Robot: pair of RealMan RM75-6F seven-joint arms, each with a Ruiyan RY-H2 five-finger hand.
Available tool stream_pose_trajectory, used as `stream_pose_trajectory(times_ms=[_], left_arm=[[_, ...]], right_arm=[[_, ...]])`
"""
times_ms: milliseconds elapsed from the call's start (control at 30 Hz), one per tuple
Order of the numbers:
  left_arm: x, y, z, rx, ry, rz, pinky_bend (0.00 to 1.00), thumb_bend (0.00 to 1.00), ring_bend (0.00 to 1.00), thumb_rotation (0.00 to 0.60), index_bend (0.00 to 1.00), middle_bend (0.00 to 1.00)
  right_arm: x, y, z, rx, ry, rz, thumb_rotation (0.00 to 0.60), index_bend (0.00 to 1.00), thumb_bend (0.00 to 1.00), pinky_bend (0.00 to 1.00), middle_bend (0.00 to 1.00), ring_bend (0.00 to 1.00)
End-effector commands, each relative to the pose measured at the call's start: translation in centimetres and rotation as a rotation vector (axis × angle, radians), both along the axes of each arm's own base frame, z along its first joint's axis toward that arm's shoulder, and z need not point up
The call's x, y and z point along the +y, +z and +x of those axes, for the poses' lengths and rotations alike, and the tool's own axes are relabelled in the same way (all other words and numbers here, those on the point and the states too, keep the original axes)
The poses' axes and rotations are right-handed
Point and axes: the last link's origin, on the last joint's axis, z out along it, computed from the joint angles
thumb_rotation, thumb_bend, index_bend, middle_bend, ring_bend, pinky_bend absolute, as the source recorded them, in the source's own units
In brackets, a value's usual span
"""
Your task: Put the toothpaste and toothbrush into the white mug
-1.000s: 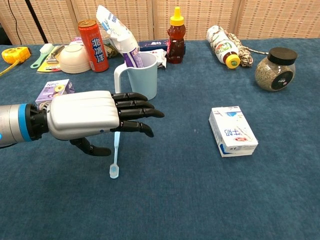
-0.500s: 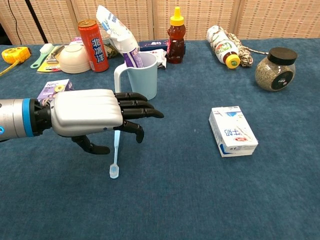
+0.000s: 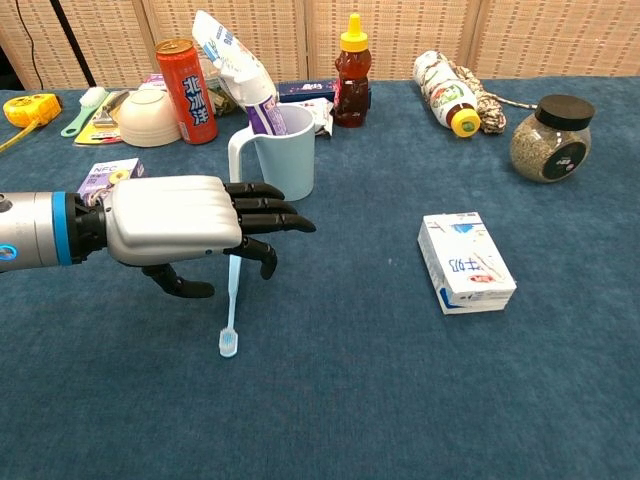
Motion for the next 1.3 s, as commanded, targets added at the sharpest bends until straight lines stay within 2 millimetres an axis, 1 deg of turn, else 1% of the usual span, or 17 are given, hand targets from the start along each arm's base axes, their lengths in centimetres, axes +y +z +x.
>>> stream_pose_trajectory(times_ms=[33, 200, 367, 533, 800, 1200, 1300], left_arm=[[0.0, -0.4, -0.2, 0.015, -0.003, 0.004, 0.01, 0.29, 0.0, 0.6, 0.35, 0.0], [0.1, -0.7, -0.3, 0.014, 0.001, 0.01, 0.01, 0.31, 0.0, 0.6, 0.36, 0.0], [0.1, -0.9, -0.3, 0.015, 0.001, 0.014, 0.01, 0.36, 0.0, 0.6, 0.41, 0.0], [0.1, -1.2, -0.3, 0.017, -0.003, 0.019, 0.01, 0.39, 0.0, 0.6, 0.45, 0.0], [0.1, -1.5, -0.5, 0.023, -0.002, 0.029, 0.01, 0.4, 0.0, 0.6, 0.48, 0.0], [0.0, -2.1, -0.5, 0.008, 0.009, 0.046, 0.01, 0.4, 0.0, 0.6, 0.62, 0.0], [0.0, -2.1, -0.6, 0.002, 0.016, 0.046, 0.01, 0.4, 0.0, 0.6, 0.63, 0.0]], right_arm=[[0.0, 0.0, 0.0, 0.001, -0.001, 0.0, 0.6, 0.0, 0.0, 0.0, 0.0, 0.0], [0.0, 0.0, 0.0, -0.001, -0.002, 0.001, 0.6, 0.0, 0.0, 0.0, 0.0, 0.0], [0.0, 0.0, 0.0, -0.004, -0.002, 0.004, 0.6, 0.0, 0.0, 0.0, 0.0, 0.0], [-0.1, 0.0, -0.1, -0.002, -0.002, 0.003, 0.6, 0.0, 0.0, 0.0, 0.0, 0.0], [-0.1, 0.0, -0.1, -0.005, -0.003, 0.003, 0.6, 0.0, 0.0, 0.0, 0.0, 0.0], [-0.1, 0.0, 0.0, -0.019, 0.001, 0.011, 0.6, 0.0, 0.0, 0.0, 0.0, 0.0], [-0.1, 0.0, 0.0, -0.019, 0.001, 0.013, 0.6, 0.0, 0.0, 0.0, 0.0, 0.0]])
